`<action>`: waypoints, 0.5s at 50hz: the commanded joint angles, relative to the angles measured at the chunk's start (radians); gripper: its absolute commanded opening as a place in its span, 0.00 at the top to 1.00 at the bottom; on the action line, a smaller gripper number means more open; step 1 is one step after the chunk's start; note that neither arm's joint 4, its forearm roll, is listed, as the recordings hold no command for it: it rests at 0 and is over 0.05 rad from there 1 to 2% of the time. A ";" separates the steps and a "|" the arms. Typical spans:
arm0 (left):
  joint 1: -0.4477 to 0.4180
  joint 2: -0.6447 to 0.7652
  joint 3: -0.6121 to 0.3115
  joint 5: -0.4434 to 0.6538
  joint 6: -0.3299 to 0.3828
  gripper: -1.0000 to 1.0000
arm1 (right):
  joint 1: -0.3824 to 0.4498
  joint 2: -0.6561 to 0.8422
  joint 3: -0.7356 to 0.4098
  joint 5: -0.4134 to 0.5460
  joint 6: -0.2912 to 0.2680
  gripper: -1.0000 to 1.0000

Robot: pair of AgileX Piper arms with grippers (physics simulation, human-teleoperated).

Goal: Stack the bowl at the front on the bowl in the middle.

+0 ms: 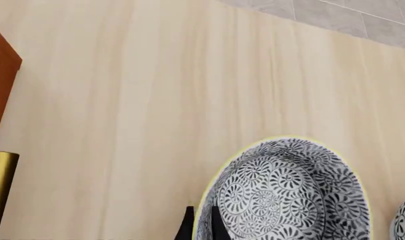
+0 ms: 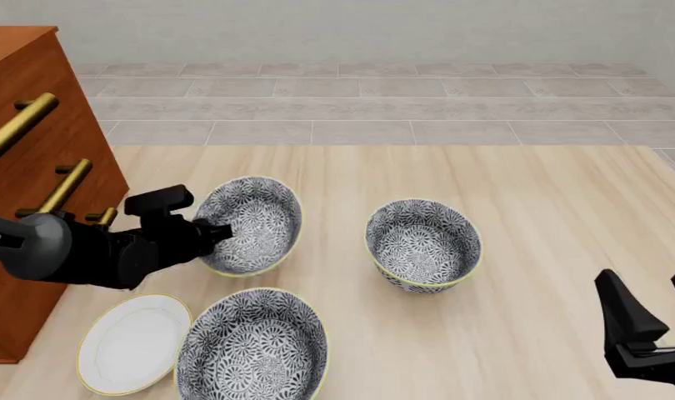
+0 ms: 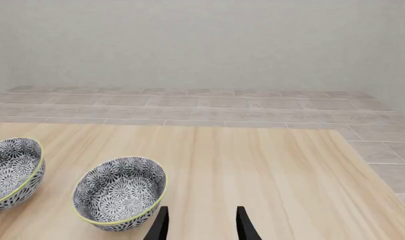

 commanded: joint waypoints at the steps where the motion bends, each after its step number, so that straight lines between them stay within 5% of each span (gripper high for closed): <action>1: 0.000 0.008 0.011 -0.001 0.000 1.00 | -0.001 -0.025 0.000 0.024 0.000 0.00; 5: 0.002 0.003 0.012 0.000 0.002 1.00 | -0.003 -0.044 0.000 0.043 0.001 0.00; 8: 0.004 0.000 0.012 0.001 0.001 1.00 | -0.004 -0.148 0.000 0.146 0.002 0.00; 25: 0.013 -0.127 -0.005 0.053 -0.038 1.00 | -0.004 -0.159 0.000 0.153 0.002 0.00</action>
